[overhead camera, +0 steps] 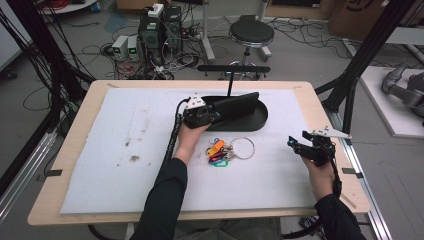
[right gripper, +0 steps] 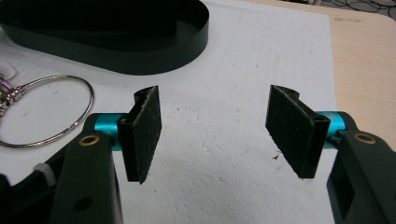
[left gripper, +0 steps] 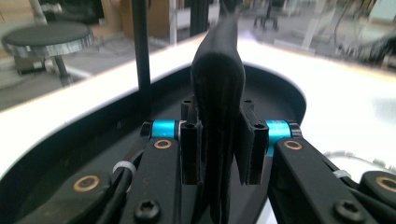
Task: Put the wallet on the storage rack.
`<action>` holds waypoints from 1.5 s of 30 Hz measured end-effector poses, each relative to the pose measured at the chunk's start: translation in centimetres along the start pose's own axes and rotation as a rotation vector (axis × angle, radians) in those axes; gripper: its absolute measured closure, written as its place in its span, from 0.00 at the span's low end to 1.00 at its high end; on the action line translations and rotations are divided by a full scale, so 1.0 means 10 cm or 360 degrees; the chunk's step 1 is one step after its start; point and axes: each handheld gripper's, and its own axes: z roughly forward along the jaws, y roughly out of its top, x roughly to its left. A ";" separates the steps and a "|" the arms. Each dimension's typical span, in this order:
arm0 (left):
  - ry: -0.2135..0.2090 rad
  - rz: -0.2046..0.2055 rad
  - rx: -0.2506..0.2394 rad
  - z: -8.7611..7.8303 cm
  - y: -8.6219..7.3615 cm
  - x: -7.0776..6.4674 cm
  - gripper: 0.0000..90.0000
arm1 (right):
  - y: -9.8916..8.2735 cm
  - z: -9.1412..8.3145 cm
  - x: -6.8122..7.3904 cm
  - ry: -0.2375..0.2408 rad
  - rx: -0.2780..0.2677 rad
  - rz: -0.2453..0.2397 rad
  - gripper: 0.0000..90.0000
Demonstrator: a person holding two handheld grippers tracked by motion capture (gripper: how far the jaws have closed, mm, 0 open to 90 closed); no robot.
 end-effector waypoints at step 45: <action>0.0277 -0.0013 0.0157 -0.67 0.08 -0.15 0.33 | -0.02 0.02 -0.01 -0.0010 0.0031 -0.0014 0.40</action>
